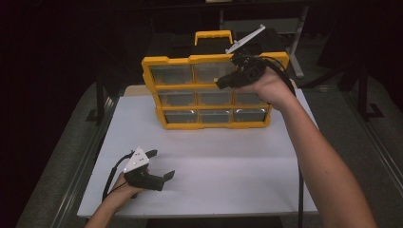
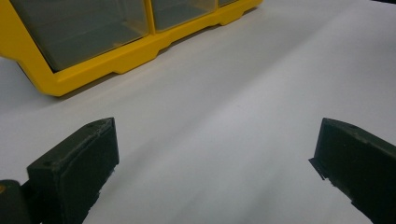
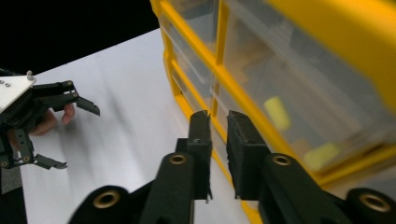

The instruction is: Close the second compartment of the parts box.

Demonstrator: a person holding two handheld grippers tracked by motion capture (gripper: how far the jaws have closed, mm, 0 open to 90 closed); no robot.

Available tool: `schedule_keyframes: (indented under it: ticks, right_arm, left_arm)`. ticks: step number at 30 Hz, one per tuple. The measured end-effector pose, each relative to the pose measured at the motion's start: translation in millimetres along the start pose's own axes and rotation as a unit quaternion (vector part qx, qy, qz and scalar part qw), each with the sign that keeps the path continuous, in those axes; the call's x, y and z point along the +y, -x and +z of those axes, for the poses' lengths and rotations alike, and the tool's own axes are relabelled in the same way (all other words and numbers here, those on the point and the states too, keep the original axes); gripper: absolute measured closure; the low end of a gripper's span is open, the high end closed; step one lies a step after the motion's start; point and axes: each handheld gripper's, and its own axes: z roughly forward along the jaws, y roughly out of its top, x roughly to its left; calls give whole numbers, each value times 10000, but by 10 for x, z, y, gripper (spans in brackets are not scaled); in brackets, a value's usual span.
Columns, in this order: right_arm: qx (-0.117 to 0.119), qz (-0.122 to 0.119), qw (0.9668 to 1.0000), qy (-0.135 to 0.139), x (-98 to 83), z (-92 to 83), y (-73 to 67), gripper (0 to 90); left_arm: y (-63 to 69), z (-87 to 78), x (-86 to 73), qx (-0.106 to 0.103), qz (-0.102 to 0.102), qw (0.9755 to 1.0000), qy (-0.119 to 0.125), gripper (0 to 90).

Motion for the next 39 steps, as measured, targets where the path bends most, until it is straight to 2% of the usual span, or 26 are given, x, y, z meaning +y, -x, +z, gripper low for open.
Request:
schedule_keyframes:
  ticks: [5,8,15,19,24,31,35,39]
  right_arm:
    - [25,40,10000,36,-161,12,-1,682]
    - [113,116,9998,77,-264,19,-6,607]
    - [80,129,9998,162,-540,68,-59,431]
    - [129,127,9997,153,-704,118,-94,378]
    - [63,195,9994,275,-907,189,-111,276]
    - [-177,261,9992,239,-1153,320,-147,149]
    - [-351,242,9987,262,-1287,365,-183,107]
    - [-399,293,9984,266,-1429,419,-211,12]
  left_arm:
    - [-4,-3,-4,-14,-11,10000,-24,3]
    - [-12,-2,-7,-5,-11,10000,-17,3]
    - [-29,-13,-8,5,8,10000,-55,3]
    - [-26,-14,-10,-15,-1,10000,-74,3]
    - [-33,-18,-11,-23,8,9999,-103,3]
    - [-42,-26,-12,-9,26,9999,-116,2]
    - [-45,-26,-14,-8,33,9999,-133,3]
    - [-42,-25,-14,-15,41,9999,-152,2]
